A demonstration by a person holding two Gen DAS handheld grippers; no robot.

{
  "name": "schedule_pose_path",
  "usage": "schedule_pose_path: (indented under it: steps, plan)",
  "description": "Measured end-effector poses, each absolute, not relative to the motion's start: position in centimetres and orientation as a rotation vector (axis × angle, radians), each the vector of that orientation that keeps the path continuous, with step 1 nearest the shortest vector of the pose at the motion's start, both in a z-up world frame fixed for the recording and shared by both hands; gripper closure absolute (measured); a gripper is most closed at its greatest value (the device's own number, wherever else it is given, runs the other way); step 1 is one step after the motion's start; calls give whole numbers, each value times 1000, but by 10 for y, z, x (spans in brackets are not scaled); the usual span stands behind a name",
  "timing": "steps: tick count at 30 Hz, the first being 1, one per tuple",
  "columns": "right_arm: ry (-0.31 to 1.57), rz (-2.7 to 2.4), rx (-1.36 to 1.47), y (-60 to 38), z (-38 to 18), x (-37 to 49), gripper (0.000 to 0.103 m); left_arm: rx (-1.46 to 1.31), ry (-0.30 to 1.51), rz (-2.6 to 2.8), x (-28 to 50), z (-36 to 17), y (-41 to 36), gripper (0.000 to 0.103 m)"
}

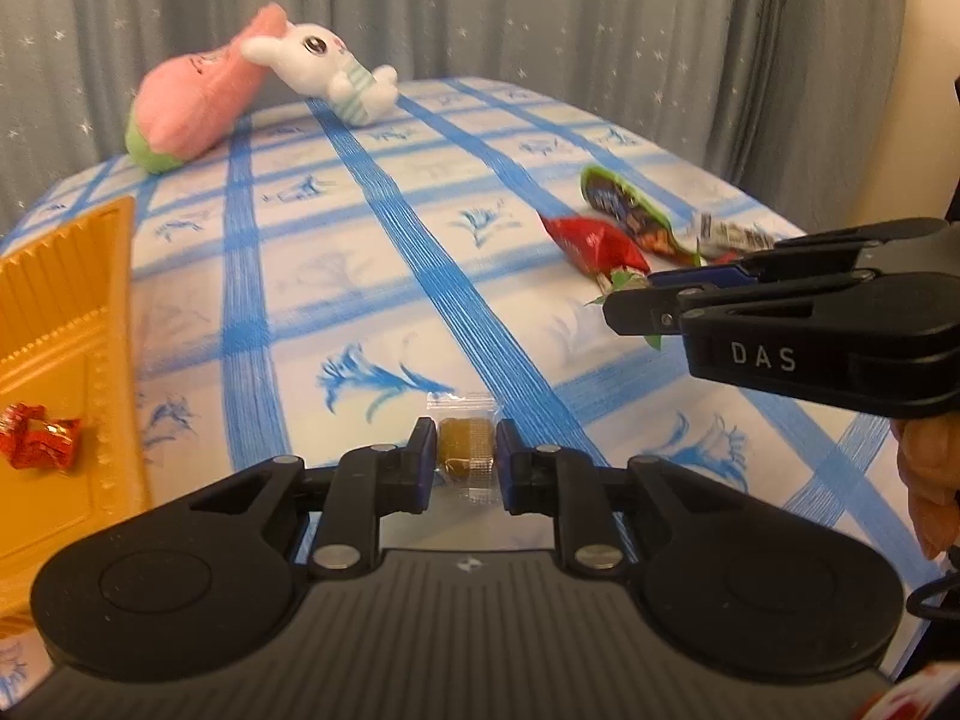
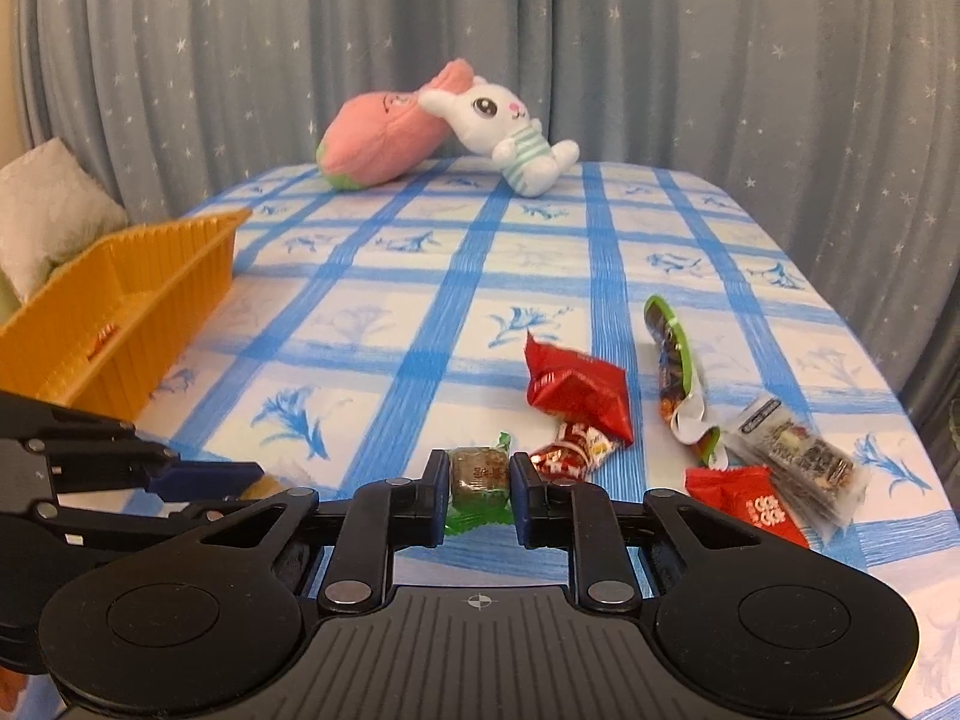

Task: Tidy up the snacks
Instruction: 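Carry both candies over the orange tray and open both tools to release them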

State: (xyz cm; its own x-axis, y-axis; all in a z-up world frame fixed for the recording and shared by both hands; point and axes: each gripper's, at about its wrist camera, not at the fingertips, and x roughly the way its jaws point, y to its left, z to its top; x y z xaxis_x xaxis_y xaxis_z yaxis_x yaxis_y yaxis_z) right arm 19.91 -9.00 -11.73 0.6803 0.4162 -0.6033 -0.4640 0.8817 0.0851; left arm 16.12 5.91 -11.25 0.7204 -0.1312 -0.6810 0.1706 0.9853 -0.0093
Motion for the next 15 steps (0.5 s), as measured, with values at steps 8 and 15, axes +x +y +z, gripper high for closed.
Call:
schedule_pose_path:
  steps: [8,15]
  plan:
    - [598,558,-47,-68,-87,190,82,24,681,-80,145,-79,87,84]
    - [563,664,-50,-25,-70,178,82,-15,643,53,119,-55,138,84]
